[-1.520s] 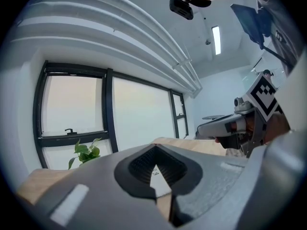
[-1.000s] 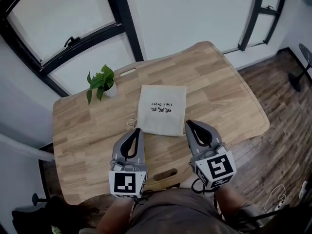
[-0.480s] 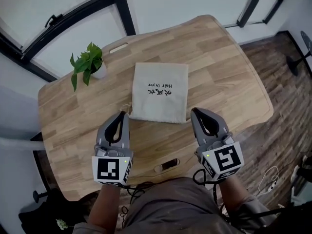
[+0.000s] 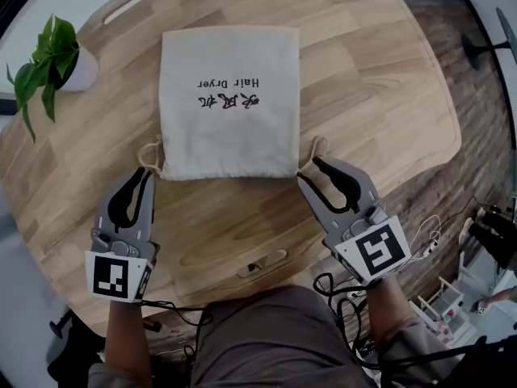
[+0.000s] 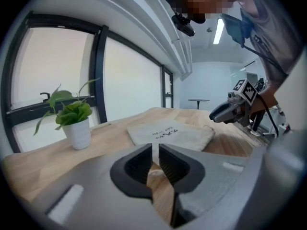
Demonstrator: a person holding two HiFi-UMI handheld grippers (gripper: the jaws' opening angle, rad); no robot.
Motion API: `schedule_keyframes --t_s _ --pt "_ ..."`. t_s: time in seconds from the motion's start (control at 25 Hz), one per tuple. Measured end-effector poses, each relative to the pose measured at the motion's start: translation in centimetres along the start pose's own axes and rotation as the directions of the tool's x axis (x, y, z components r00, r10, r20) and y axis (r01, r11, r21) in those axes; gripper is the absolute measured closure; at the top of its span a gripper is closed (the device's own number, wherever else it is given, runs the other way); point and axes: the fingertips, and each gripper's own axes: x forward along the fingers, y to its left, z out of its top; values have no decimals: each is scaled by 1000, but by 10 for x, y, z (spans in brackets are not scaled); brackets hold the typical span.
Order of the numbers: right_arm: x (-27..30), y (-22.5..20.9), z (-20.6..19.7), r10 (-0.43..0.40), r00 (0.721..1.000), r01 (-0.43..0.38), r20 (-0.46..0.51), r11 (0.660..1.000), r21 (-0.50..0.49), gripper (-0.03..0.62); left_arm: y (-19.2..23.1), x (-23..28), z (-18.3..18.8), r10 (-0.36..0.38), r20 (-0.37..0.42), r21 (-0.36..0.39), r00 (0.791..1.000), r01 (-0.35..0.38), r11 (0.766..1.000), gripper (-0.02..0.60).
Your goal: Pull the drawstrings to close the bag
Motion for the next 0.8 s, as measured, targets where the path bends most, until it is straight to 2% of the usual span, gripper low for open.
schedule_keyframes --t_s 0.12,0.24,0.36,0.48,0.52,0.6,0.68,0.72,0.8 --pt "10 5 -19 47 999 -48 -18 997 -66 405 6 7 -20 -47 -24 26 999 47 999 489" --pt "14 3 -33 59 995 -71 -79 986 -153 390 5 10 -41 -116 -87 58 989 121 991 440" --pt "15 2 -42 64 986 -98 -152 969 -229 387 -1 15 -53 -192 -139 93 972 206 974 434" --pt "16 3 -48 71 975 -123 -212 962 -244 387 -1 19 -57 -237 -176 121 956 260 958 433" --pt "16 3 -51 75 969 -136 -236 959 -251 387 -2 19 -59 -262 -198 167 945 295 941 433" --pt "13 4 -57 82 953 -166 -291 946 -277 387 -6 18 -64 -306 -270 279 913 378 882 434" --pt "11 6 -64 80 939 -190 -336 932 -308 387 -10 16 -70 -320 -334 333 886 429 840 434" --pt "10 7 -67 76 933 -197 -351 926 -322 385 -11 16 -73 -323 -352 345 878 443 827 433" --pt "11 7 -69 65 927 -202 -368 915 -348 385 -13 16 -77 -330 -360 347 873 454 821 434"
